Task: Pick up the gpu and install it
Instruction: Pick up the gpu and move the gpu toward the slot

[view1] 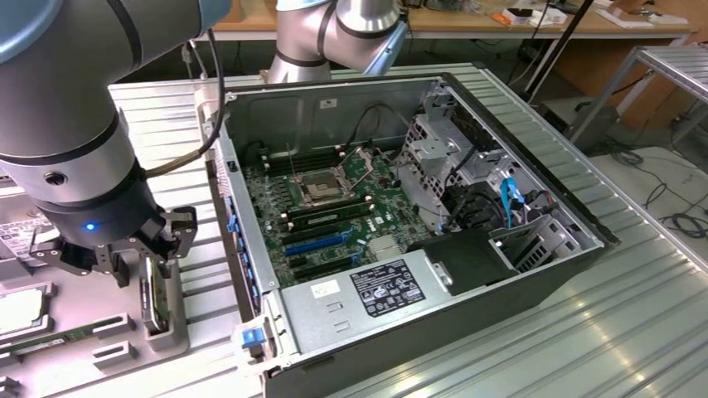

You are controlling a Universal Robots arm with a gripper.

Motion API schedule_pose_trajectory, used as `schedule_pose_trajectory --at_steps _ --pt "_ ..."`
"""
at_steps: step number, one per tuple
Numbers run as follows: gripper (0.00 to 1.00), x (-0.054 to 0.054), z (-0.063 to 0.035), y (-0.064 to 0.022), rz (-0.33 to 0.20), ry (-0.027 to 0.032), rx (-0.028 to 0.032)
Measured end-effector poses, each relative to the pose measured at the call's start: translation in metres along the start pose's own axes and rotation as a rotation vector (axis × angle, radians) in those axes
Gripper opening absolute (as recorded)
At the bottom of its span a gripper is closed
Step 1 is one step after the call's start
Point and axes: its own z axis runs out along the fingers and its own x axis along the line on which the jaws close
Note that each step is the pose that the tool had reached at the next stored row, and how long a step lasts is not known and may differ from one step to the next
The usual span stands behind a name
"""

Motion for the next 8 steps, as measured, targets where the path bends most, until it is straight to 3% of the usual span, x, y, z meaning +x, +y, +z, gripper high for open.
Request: schedule_pose_trajectory --at_steps 8 --pt "0.48 0.001 0.0055 -0.0003 0.0 -0.0003 0.0"
